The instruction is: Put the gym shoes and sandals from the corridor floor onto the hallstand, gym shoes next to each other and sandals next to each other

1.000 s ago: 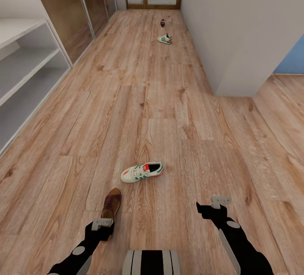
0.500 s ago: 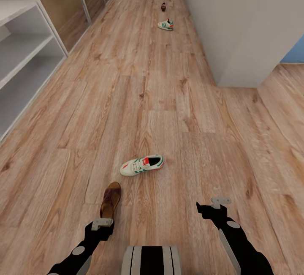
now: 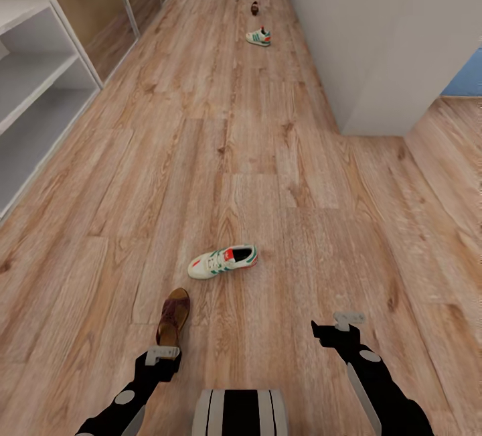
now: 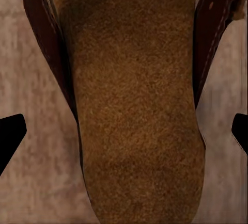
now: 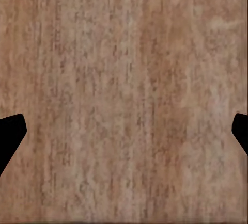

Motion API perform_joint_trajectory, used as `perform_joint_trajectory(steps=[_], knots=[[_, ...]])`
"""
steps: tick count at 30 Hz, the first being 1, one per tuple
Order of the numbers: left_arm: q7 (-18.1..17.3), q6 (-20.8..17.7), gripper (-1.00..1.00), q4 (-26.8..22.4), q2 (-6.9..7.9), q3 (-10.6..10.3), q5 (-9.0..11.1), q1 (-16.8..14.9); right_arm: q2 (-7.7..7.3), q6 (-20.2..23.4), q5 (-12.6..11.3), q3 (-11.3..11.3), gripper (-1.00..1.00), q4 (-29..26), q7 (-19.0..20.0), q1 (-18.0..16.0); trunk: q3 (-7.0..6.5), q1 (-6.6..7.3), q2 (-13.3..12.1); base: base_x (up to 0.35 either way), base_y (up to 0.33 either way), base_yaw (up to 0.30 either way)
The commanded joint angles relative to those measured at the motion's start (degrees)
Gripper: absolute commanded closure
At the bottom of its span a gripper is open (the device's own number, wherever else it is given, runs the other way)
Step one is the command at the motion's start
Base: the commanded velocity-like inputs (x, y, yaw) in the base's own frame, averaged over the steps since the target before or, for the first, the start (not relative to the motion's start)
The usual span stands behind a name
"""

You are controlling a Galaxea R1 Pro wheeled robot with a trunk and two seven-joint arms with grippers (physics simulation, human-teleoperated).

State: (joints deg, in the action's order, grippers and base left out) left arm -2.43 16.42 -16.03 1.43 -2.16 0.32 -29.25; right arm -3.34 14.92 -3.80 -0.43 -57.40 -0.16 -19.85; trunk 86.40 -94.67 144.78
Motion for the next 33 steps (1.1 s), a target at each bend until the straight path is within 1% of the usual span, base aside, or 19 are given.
perform_joint_trajectory(steps=[1, 6, 12, 24, 30, 33], knots=[[0.0, 0.2, -1.0, 0.0, 0.02, -0.2, 0.0, 0.0, 0.0, 0.3, -0.4, 0.0, -1.0, -0.1, 0.0, 0.0, 0.09, 0.01, 0.0, 0.0, 0.0, -0.171], [0.0, 0.2, -1.0, 0.0, 0.05, -0.2, 0.0, 0.0, 0.0, 0.3, -0.4, 0.0, -1.0, -0.1, 0.0, 0.0, 0.23, 0.01, 0.0, 0.0, 0.0, -0.093], [0.0, 0.2, -1.0, 0.0, 0.06, -0.2, 0.0, 0.0, 0.0, 0.4, -0.4, 0.0, -1.0, -0.1, 0.0, 0.0, 1.68, -0.14, 0.1, 0.0, 0.0, -0.011], [0.0, 0.2, -1.0, 0.0, 0.2, -0.2, 0.4, 0.0, 0.0, 0.4, -0.4, 0.0, -1.0, -0.2, 0.0, 0.0, 1.87, -0.14, 0.1, 0.0, 0.0, 0.0], [0.0, 0.2, -1.0, 0.0, 0.24, -0.1, 0.5, 0.0, 0.0, 0.4, -0.4, 0.0, -1.0, -0.2, 0.0, 0.0, 3.41, -0.3, 0.2, 0.0, 0.0, 0.022], [0.0, 0.2, -1.0, 0.0, 0.24, -0.1, 0.5, 0.0, 0.0, 0.4, -0.4, 0.0, -1.0, -0.2, 0.0, 0.0, 3.62, -0.3, 0.2, 0.0, 0.0, 0.059]])
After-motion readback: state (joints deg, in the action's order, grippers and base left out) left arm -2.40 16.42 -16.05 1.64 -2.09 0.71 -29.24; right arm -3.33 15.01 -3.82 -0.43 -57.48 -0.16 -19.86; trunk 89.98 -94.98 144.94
